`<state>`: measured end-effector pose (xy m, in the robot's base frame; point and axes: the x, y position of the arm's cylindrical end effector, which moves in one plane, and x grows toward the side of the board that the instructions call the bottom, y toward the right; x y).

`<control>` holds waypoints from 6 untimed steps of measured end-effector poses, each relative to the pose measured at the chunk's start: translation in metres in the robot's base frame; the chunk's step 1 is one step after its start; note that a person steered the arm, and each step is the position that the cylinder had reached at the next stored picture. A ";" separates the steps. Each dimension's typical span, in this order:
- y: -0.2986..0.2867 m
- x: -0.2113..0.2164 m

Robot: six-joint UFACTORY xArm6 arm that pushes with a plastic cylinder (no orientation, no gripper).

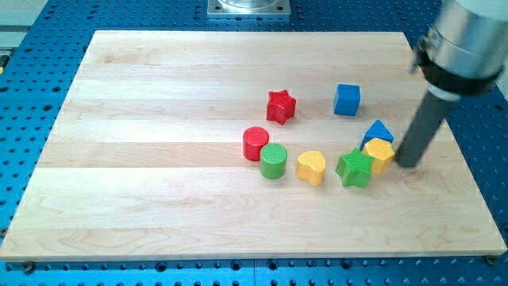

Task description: Push the green star into the red star

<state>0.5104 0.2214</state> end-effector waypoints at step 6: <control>-0.164 -0.012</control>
